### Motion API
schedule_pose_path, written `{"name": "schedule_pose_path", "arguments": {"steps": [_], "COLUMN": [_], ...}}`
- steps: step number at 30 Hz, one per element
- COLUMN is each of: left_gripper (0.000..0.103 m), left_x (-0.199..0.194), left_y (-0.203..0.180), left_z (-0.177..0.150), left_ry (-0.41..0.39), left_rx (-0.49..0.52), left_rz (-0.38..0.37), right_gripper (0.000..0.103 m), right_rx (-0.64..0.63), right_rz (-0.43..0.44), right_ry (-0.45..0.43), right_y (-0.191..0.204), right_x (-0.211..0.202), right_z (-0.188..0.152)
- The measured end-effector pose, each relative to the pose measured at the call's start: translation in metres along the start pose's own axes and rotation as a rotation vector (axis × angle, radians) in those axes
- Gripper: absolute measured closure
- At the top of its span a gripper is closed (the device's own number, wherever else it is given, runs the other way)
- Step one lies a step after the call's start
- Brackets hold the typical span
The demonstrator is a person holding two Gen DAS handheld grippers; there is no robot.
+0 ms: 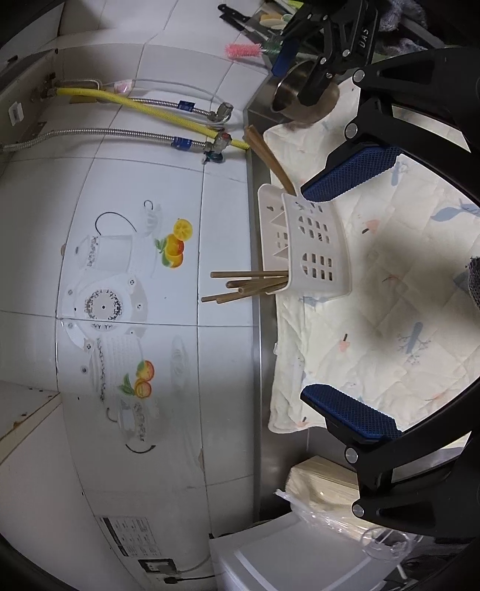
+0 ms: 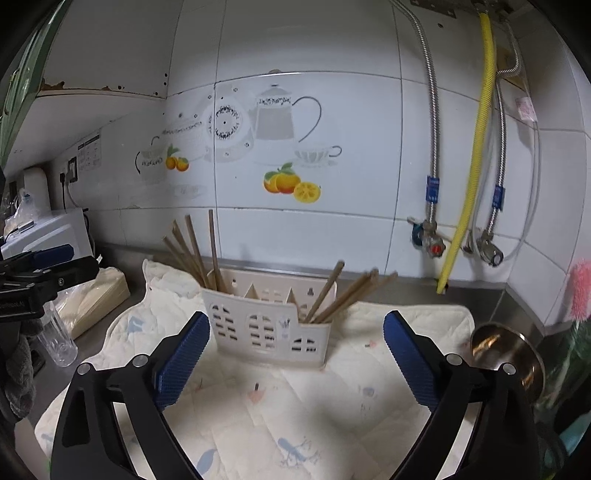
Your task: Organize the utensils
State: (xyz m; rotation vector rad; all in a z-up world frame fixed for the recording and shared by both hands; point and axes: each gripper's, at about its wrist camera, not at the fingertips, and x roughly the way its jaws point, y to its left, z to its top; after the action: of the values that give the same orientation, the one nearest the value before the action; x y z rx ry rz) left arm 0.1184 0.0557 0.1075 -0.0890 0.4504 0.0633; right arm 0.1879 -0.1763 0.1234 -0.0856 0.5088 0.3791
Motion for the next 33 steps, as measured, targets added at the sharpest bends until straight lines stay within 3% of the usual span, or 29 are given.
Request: {"name": "schedule_pose_path", "arguments": {"steps": [17, 33], "left_gripper": [0.005, 0.005], "left_x": [-0.028, -0.031], "left_y": [-0.001, -0.003], "left_z": [-0.049, -0.076], "left_ry": [0.018, 0.055], "left_rx": [0.003, 0.019], "left_rz": [-0.017, -0.035], "right_gripper": [0.008, 0.008], "right_rx": [0.023, 0.046], "right_rz": [-0.029, -0.022], "right_ry": [0.029, 0.052], "right_y": [0.017, 0.019], "right_x": [-0.033, -0.043], "right_z": [-0.044, -0.058]}}
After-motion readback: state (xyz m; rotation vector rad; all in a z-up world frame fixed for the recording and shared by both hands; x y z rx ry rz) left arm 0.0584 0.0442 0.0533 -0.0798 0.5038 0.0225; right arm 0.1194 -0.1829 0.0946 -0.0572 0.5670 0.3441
